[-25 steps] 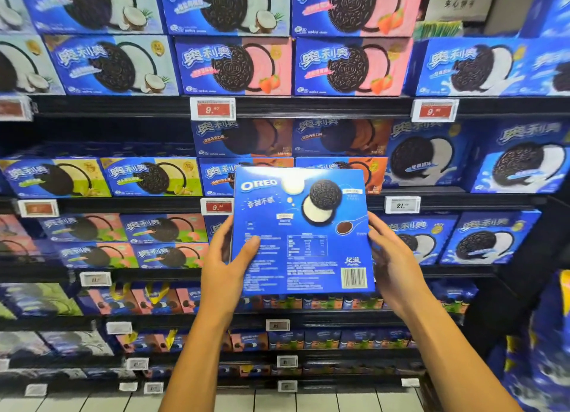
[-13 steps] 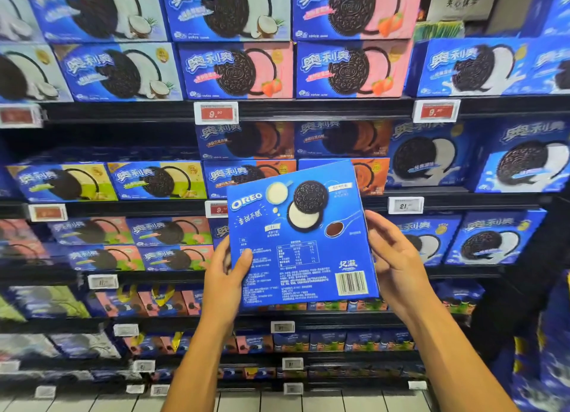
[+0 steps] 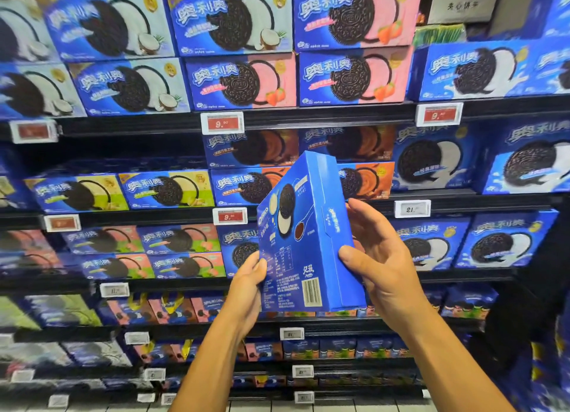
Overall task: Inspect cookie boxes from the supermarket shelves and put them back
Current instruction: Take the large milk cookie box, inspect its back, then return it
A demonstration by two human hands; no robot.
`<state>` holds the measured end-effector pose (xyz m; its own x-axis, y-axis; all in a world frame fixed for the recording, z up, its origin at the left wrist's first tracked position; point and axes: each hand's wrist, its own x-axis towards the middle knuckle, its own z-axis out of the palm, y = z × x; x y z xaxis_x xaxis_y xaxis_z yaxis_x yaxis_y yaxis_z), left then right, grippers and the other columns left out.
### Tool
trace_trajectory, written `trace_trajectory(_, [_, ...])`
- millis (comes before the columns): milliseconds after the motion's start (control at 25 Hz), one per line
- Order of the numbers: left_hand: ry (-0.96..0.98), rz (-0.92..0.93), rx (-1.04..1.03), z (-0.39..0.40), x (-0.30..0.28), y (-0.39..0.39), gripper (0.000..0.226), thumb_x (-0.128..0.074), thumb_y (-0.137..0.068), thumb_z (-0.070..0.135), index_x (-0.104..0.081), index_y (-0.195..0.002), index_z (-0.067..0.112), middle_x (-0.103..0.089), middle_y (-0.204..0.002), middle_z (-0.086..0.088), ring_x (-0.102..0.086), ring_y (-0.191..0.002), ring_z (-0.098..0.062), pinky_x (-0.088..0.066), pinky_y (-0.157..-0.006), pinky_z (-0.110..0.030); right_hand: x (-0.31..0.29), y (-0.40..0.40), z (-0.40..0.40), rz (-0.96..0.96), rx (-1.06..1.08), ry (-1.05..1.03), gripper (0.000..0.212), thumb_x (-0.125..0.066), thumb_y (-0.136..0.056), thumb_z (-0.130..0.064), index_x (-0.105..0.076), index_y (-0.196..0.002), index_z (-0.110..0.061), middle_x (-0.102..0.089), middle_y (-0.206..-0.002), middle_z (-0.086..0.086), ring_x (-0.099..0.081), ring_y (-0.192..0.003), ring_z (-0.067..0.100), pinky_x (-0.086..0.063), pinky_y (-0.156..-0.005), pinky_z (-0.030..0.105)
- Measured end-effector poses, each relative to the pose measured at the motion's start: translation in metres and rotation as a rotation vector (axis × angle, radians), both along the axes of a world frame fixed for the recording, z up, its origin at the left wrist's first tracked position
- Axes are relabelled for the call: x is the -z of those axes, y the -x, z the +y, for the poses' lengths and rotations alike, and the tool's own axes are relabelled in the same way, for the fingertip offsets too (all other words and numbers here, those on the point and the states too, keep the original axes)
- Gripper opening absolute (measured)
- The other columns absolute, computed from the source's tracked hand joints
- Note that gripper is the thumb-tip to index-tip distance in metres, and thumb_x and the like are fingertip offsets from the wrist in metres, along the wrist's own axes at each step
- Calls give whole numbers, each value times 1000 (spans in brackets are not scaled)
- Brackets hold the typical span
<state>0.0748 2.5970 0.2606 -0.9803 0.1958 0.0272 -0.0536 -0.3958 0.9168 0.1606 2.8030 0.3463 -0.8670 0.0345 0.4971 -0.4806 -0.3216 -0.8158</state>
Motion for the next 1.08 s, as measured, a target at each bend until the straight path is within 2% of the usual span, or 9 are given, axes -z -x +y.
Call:
trace_trajectory(120, [3, 13, 28, 1, -1, 3, 30, -37, -106, 14, -56, -128, 4, -72, -117, -12, -70, -105, -23, -57, -76, -30, -1, -3, -6, 9, -18, -29, 61, -79, -71, -22, -64, -129, -34, -63, -137, -2, -56, -130, 21, -54, -89, 27])
trace_trajectory(240, [49, 59, 65, 3, -3, 7, 30, -35, -107, 11, -44, -113, -16, -73, -90, -4, -69, -82, -16, -55, -70, -24, -5, -3, -11, 5, -17, -67, 63, -79, -72, -23, -61, -132, -29, -63, -136, -2, -59, -126, 19, -54, -88, 25])
trace_trajectory(320, [36, 93, 75, 5, -3, 6, 26, -34, -107, 11, -45, -101, -11, -67, -74, 3, -64, -67, -8, -52, -64, -19, -7, -5, -16, 2, -19, -95, 67, -79, -71, -23, -57, -135, -25, -64, -135, -2, -61, -124, 17, -55, -87, 25])
trace_trajectory(400, [9, 81, 65, 7, -4, 5, 24, -36, -105, 14, -44, -90, -2, -65, -68, 6, -62, -61, -4, -51, -60, -17, -6, -6, -21, -10, -5, -116, 69, -80, -70, -25, -56, -135, -24, -66, -133, -3, -61, -123, 16, -57, -89, 30])
trace_trajectory(520, [-25, 34, 67, 10, -2, 5, 34, -38, -104, 16, -60, -79, 13, -67, -72, 2, -65, -69, -8, -56, -73, -26, -5, -6, -25, -34, 18, -142, 65, -80, -73, -17, -57, -133, -26, -68, -127, -7, -65, -102, 12, -56, -90, 33])
trace_trajectory(600, [-35, 26, 70, 9, -2, 5, 47, -34, -106, 15, -65, -72, 20, -66, -70, 4, -64, -66, -7, -55, -70, -24, -5, -6, -26, -43, 21, -145, 61, -75, -75, -14, -57, -132, -28, -69, -125, -9, -63, -94, 11, -57, -89, 35])
trace_trajectory(760, [-16, 18, 53, 8, -5, 2, 36, -32, -107, 13, -53, -78, 12, -64, -65, 7, -60, -58, -2, -50, -57, -16, -5, -4, -25, -35, 15, -153, 58, -73, -75, -13, -59, -130, -28, -70, -123, -9, -68, -97, 5, -57, -87, 33])
trace_trajectory(920, [0, 16, 57, 3, -6, 5, 34, -31, -107, 11, -52, -80, 10, -64, -67, 5, -60, -60, -4, -50, -59, -17, -5, -3, -27, -34, 11, -148, 61, -79, -72, -21, -59, -130, -29, -70, -123, -8, -69, -98, 6, -57, -87, 32])
trace_trajectory(1080, [14, 16, 62, 1, -9, 9, 34, -33, -107, 10, -53, -80, 11, -66, -72, 2, -63, -67, -8, -52, -64, -22, -6, 1, -28, -31, 18, -141, 62, -79, -75, -18, -58, -133, -27, -69, -127, -5, -69, -102, 9, -59, -85, 31])
